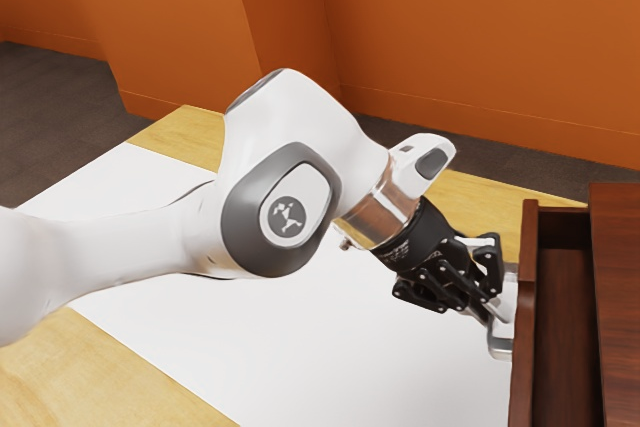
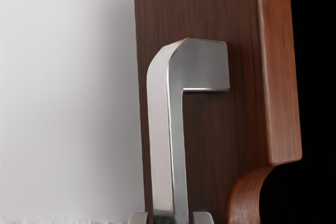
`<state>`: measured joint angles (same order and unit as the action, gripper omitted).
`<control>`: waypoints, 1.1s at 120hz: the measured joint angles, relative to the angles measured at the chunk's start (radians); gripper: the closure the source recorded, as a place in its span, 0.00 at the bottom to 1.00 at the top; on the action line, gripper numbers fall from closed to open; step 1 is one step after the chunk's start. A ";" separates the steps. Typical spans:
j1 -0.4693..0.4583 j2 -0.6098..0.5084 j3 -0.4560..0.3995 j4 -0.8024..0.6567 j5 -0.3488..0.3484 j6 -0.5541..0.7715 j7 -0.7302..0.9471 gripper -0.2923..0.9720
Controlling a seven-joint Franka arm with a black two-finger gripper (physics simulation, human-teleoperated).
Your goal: Pull the drawer handle with one arm to open the drawer
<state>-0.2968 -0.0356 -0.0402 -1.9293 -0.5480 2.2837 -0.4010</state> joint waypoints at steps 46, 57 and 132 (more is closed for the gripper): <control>0.043 -0.058 0.015 -0.057 0.009 -0.001 0.004 0.77; 0.042 -0.072 0.017 -0.071 0.013 -0.002 0.005 0.77; 0.046 -0.145 0.022 -0.149 0.024 -0.003 0.005 0.77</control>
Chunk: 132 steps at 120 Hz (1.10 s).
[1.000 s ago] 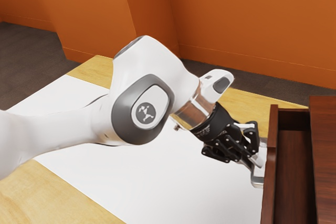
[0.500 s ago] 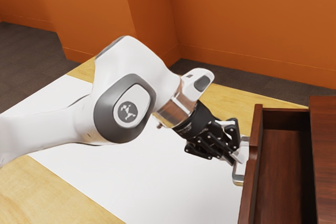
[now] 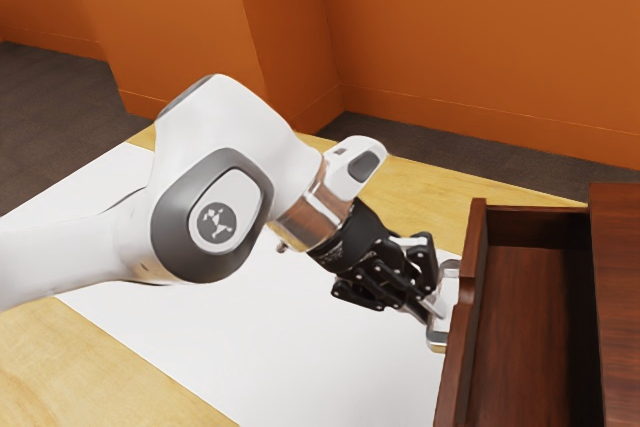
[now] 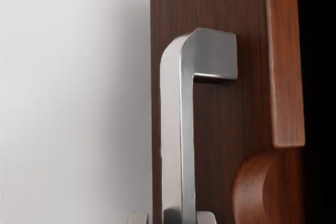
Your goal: Pull the drawer handle with one arm to open the drawer
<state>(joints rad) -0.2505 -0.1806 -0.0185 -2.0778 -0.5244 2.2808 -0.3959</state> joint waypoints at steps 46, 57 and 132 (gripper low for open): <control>0.009 -0.032 0.014 -0.032 0.002 0.000 0.002 0.77; 0.009 -0.042 0.025 -0.037 0.004 -0.002 0.002 0.77; 0.120 -0.310 0.069 0.016 0.139 -0.119 0.018 0.43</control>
<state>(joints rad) -0.1306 -0.4909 0.0507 -2.0614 -0.3851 2.1616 -0.3779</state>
